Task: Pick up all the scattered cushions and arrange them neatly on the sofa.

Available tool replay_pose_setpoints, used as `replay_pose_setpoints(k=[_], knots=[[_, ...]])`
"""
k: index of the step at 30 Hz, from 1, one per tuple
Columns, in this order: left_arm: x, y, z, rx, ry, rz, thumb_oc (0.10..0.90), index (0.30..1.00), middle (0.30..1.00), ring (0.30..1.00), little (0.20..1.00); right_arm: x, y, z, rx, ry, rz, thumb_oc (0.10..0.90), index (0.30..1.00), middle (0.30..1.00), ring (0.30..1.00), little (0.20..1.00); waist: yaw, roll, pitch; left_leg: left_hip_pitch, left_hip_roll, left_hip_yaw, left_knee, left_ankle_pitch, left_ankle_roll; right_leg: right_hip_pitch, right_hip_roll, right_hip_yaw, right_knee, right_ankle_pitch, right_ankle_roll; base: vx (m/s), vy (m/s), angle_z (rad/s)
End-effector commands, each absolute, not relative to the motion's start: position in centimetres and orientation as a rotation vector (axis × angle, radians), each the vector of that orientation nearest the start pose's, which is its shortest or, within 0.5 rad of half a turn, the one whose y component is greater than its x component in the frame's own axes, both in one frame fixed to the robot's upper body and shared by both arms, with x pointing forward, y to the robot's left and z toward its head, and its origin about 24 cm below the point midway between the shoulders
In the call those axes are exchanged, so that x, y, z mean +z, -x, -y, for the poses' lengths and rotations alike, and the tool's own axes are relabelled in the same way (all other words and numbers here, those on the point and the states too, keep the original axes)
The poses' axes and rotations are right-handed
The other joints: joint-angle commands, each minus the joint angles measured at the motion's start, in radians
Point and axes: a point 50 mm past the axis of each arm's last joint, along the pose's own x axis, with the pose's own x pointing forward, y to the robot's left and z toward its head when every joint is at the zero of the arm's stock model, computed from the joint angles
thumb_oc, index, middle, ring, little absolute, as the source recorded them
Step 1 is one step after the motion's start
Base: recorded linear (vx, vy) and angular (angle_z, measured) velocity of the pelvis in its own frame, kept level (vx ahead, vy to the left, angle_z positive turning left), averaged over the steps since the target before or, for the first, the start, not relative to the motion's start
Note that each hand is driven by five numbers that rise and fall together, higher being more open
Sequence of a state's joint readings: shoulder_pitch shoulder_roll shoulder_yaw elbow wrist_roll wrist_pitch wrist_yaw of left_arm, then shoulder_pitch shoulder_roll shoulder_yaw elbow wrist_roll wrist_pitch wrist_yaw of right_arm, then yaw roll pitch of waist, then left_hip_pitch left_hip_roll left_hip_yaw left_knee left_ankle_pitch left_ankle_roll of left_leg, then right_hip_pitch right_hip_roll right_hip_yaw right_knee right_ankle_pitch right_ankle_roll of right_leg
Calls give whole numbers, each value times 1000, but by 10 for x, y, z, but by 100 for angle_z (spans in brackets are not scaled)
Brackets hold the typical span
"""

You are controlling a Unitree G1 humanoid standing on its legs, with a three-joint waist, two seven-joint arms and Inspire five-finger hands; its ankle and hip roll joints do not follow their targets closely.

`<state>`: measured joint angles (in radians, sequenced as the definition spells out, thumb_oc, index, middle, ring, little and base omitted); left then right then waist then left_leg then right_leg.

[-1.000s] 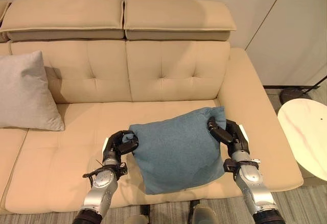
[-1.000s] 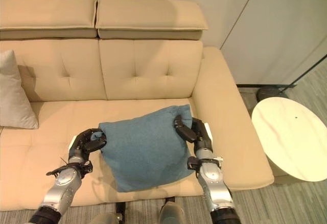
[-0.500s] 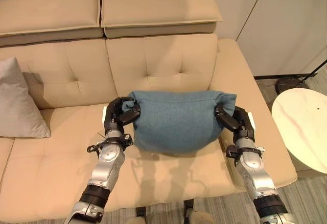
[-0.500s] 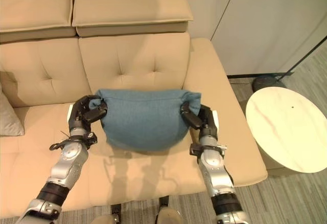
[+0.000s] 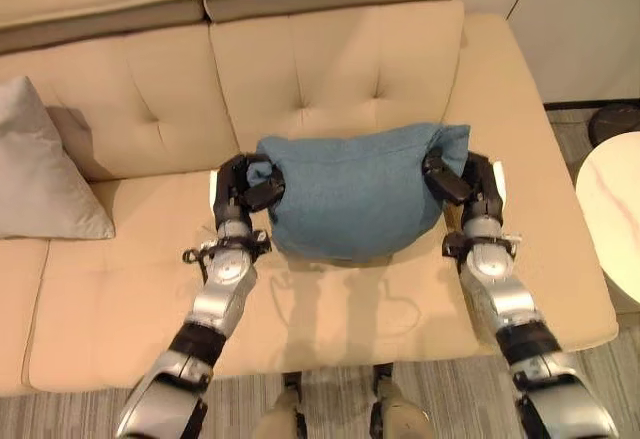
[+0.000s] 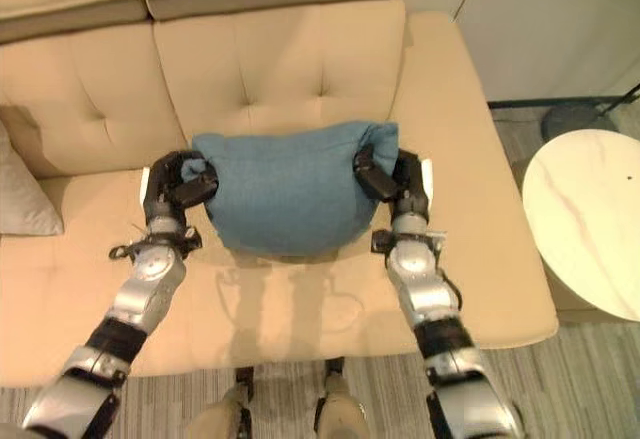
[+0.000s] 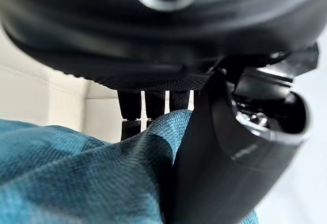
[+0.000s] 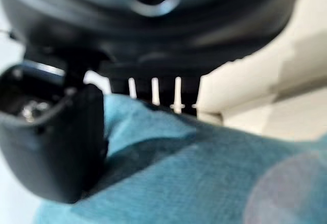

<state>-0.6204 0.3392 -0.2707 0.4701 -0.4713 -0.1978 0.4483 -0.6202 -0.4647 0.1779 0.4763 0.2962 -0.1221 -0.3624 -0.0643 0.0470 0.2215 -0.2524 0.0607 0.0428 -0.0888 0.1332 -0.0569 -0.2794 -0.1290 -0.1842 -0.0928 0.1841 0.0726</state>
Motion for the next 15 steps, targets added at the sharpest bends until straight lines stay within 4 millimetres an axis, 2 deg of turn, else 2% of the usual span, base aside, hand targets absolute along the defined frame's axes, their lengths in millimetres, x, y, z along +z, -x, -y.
replay_pose_setpoints(k=[1, 3, 4, 5, 6, 7, 8, 9, 10, 11, 12, 13, 15], knots=[[253, -363, -115, 16, 129, 739, 400, 300, 300, 300, 300, 259, -363, 162, -125, 133, 735, 400, 300, 300, 300, 300, 10, -11, -35, -16, -20, 5, 2, -75, -40, 59, 3, 31, 82, -186, 56, 27, -10, -13], [264, -368, -112, 33, 139, 742, 400, 300, 300, 300, 300, 267, -368, 157, -141, 163, 742, 400, 300, 300, 300, 300, 11, -15, -29, -34, -19, 9, 2, -68, -43, 42, 2, 37, 84, -185, 59, 8, -17, -6], [285, -377, -106, 59, 88, 761, 400, 300, 300, 300, 300, 287, -377, 147, -139, 252, 759, 400, 300, 300, 300, 300, 14, -16, -20, -51, -17, 13, 2, -65, -51, 27, -3, 38, 83, -179, 61, -28, -13, -7], [287, -377, -106, 59, 89, 766, 400, 300, 300, 300, 300, 289, -377, 147, -138, 252, 764, 400, 300, 300, 300, 300, 13, -14, -18, -57, -17, 13, 2, -59, -50, 22, -2, 38, 82, -173, 60, -51, 0, -8], [313, -387, -109, 142, -33, 781, 400, 300, 300, 300, 300, 314, -385, 137, -161, 325, 786, 400, 300, 300, 300, 300, 14, -12, -6, -74, -14, 20, 2, -58, -58, 4, -2, 38, 71, -158, 66, -54, 20, -8], [328, -394, -114, 193, -103, 772, 400, 300, 300, 300, 300, 325, -391, 135, -181, 373, 778, 400, 300, 300, 300, 300, 16, -6, -1, -88, -13, 24, 2, -51, -60, -7, -1, 39, 62, -148, 70, -40, 18, -8], [331, -394, -115, 194, -101, 778, 400, 300, 300, 300, 300, 328, -391, 134, -181, 372, 784, 400, 300, 300, 300, 300, 16, -6, 5, -88, -13, 25, 2, -51, -60, -7, -1, 39, 63, -147, 70, -53, 15, -10], [349, -407, -132, 302, -254, 681, 800, 900, 900, 900, 900, 346, -400, 135, -244, 449, 736, 400, 300, 300, 300, 300, 19, 4, 16, -114, -8, 31, 2, -35, -65, -24, 3, 38, 45, -128, 76, -50, 18, -15], [355, -410, -143, 344, -329, 637, 800, 900, 900, 900, 900, 350, -403, 136, -264, 436, 700, 496, 444, 444, 444, 444, 23, 11, 25, -122, -6, 35, 2, -28, -66, -28, 6, 37, 39, -123, 79, -48, 18, -13], [356, -409, -143, 345, -329, 639, 800, 900, 900, 900, 900, 352, -403, 136, -264, 435, 703, 800, 900, 900, 900, 900, 23, 10, 28, -122, -6, 35, 2, -28, -66, -29, 6, 37, 39, -123, 79, -2, 13, -6], [357, -413, -162, 452, -514, 560, 800, 900, 900, 900, 900, 351, -407, 135, -270, 421, 661, 800, 900, 900, 900, 900, 25, 17, 30, -125, -5, 36, 2, -24, -66, -33, 9, 38, 32, -119, 80, 47, -11, -3], [353, -415, -167, 501, -510, 485, 800, 900, 900, 900, 900, 353, -408, 130, -267, 424, 633, 800, 900, 900, 900, 900, 32, 23, 36, -130, -7, 32, 2, -22, -65, -35, 8, 35, 22, -116, 80, 48, -11, -4], [352, -415, -173, 539, -519, 463, 800, 900, 900, 900, 900, 359, -407, 128, -268, 462, 642, 800, 900, 900, 900, 900, 38, 31, 34, -132, -10, 29, 2, -24, -64, -37, 5, 32, 16, -115, 80, 45, -8, -8]])
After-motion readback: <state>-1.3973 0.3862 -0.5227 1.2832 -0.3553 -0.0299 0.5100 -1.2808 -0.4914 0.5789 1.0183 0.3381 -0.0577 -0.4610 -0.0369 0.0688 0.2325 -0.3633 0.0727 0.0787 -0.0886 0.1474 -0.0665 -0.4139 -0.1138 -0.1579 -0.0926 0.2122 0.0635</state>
